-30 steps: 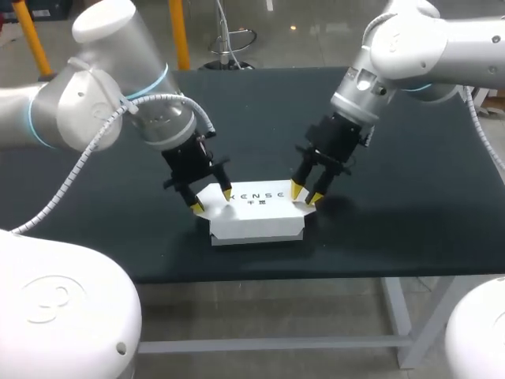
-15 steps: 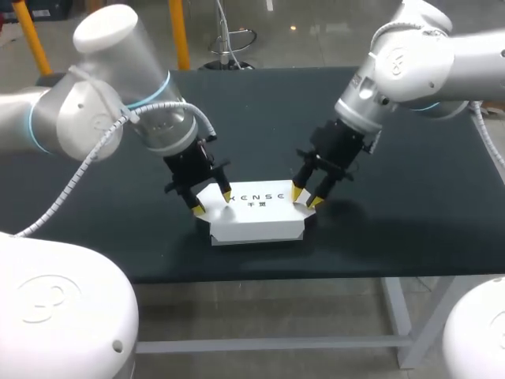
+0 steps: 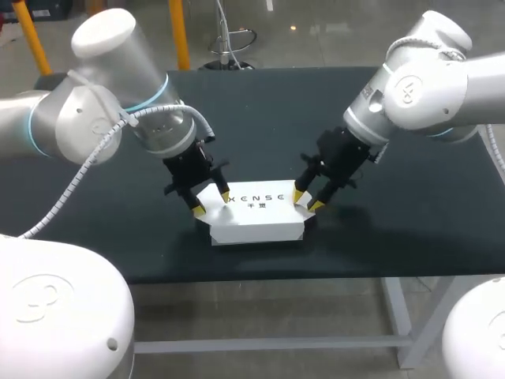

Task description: Assemble the packaging by folding the flat box into shape, placing the metal phone stand inside, and closing the box properly

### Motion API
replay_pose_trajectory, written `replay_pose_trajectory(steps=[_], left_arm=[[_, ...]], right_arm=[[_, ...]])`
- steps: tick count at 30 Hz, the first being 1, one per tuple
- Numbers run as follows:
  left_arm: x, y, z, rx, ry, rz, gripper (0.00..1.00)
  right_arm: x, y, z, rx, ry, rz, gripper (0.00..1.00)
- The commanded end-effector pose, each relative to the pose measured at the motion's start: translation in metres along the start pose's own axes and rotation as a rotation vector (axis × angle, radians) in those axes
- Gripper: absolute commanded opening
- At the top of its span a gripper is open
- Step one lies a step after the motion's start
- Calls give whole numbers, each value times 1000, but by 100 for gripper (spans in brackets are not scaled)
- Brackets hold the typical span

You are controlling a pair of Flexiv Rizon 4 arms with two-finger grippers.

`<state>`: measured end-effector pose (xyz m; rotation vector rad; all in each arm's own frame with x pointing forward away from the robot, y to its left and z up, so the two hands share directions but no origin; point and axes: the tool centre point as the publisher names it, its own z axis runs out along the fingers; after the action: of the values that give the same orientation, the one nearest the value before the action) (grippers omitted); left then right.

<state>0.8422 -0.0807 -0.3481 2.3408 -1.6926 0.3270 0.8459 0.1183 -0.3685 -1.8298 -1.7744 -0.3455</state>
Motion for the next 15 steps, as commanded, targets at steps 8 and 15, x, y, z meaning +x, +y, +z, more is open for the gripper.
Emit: replay_pose_trajectory(steps=[8, 15], left_arm=[[1, 1, 1, 4, -4, -1, 52], [1, 1, 1, 4, -4, -1, 57]], right_arm=[[-3, -3, -3, -34, 24, 5, 49], [-3, -3, -3, -34, 24, 5, 53]])
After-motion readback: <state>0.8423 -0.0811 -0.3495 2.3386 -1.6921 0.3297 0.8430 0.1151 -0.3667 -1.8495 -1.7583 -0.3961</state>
